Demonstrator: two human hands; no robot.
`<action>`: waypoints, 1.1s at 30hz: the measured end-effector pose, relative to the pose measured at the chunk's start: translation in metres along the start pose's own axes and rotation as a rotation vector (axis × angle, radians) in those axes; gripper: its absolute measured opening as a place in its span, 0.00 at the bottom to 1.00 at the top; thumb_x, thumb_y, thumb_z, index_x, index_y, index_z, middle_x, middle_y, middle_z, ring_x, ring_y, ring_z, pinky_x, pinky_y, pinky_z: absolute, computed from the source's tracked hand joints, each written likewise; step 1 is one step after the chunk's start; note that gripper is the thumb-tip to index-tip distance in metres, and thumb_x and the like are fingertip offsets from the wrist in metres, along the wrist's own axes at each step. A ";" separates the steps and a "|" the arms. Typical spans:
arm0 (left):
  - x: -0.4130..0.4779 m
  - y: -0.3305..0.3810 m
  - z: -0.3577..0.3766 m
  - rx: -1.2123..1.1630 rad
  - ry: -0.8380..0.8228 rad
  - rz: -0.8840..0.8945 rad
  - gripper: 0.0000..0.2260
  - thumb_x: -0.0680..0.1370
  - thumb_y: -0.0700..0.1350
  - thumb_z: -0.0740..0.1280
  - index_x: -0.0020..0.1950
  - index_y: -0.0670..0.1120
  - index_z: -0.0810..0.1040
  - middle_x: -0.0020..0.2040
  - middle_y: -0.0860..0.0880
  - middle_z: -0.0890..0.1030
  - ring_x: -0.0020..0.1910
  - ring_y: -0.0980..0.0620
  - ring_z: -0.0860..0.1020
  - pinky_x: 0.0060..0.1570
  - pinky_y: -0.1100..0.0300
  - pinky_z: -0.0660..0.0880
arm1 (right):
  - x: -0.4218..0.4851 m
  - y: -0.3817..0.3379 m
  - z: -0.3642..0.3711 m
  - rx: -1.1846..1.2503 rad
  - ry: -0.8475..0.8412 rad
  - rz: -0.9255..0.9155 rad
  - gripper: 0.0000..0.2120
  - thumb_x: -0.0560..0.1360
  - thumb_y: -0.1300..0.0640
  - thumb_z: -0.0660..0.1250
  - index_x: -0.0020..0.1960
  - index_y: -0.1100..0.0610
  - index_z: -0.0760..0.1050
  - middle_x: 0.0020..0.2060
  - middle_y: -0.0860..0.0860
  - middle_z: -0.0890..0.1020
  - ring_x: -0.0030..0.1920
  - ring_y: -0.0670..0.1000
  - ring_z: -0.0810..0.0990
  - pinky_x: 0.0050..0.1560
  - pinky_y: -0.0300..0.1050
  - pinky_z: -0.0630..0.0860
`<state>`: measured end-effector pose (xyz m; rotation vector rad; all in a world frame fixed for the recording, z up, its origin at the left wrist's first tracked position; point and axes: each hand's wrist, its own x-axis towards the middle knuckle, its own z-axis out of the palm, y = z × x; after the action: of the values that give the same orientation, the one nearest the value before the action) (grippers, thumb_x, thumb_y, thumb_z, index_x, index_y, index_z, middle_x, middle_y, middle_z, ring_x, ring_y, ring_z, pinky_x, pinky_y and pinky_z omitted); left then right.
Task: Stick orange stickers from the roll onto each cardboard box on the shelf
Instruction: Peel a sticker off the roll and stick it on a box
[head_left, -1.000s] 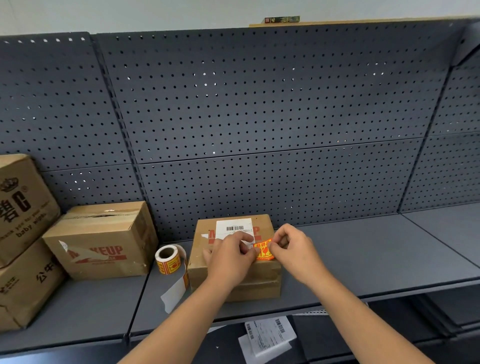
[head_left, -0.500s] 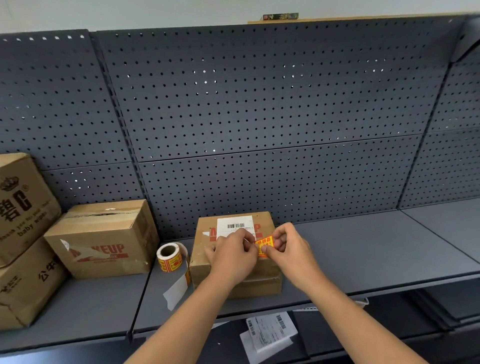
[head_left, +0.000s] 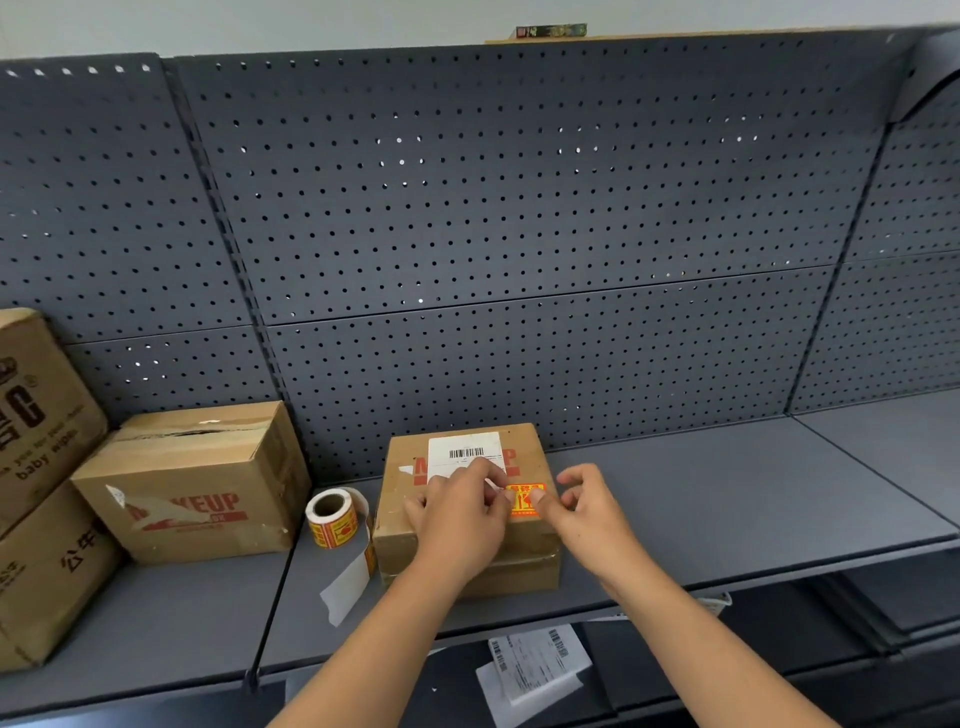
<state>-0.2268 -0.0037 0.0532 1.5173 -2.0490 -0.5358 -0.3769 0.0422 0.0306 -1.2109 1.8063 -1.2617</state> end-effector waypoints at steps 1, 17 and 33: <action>0.000 0.000 0.000 0.003 0.002 -0.001 0.03 0.84 0.55 0.63 0.56 0.60 0.75 0.50 0.59 0.80 0.59 0.52 0.70 0.60 0.48 0.62 | 0.001 0.002 0.001 0.042 -0.011 0.016 0.12 0.81 0.51 0.70 0.59 0.52 0.70 0.47 0.51 0.78 0.45 0.48 0.77 0.43 0.41 0.75; 0.009 0.006 0.005 0.117 0.019 -0.049 0.12 0.83 0.62 0.58 0.59 0.58 0.74 0.50 0.56 0.83 0.58 0.51 0.73 0.60 0.47 0.63 | 0.011 -0.004 0.001 -0.224 0.008 -0.023 0.19 0.83 0.37 0.58 0.55 0.53 0.76 0.44 0.47 0.83 0.44 0.44 0.81 0.38 0.43 0.73; 0.016 0.004 0.012 0.223 -0.059 0.023 0.12 0.86 0.54 0.55 0.68 0.60 0.72 0.68 0.55 0.78 0.67 0.48 0.71 0.68 0.46 0.59 | 0.025 0.010 0.024 -0.078 0.039 0.003 0.11 0.87 0.50 0.55 0.52 0.56 0.69 0.40 0.51 0.78 0.38 0.48 0.74 0.38 0.46 0.71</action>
<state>-0.2407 -0.0174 0.0493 1.6182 -2.2301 -0.3560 -0.3694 0.0119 0.0137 -1.2334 1.9010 -1.2314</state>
